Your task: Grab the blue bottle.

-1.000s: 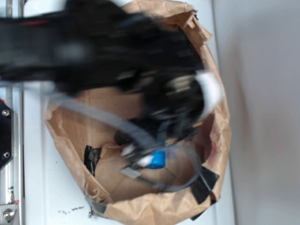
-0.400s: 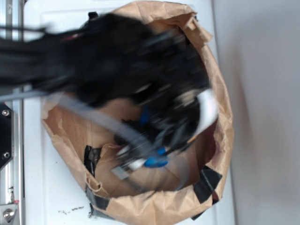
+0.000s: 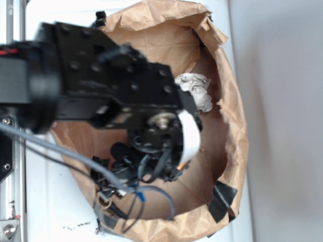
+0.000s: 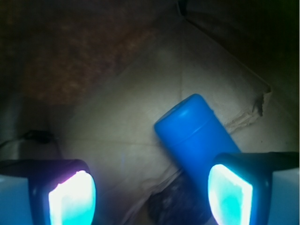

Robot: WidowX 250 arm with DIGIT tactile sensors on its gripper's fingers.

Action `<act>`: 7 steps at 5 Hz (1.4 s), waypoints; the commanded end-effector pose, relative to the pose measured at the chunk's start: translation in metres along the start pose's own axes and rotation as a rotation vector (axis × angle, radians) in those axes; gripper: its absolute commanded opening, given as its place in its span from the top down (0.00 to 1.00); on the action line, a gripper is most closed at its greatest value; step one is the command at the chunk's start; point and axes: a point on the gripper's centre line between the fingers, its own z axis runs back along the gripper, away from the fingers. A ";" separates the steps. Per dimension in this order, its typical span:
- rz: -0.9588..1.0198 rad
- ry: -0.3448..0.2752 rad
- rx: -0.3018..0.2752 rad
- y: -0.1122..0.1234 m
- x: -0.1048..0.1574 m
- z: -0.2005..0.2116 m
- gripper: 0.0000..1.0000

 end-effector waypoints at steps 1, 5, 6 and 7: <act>0.006 0.037 0.046 0.019 0.020 -0.019 0.00; 0.044 -0.119 0.105 -0.005 0.018 0.028 1.00; 0.102 -0.320 0.089 -0.007 0.019 0.074 1.00; 0.166 -0.350 0.162 -0.014 0.020 0.101 1.00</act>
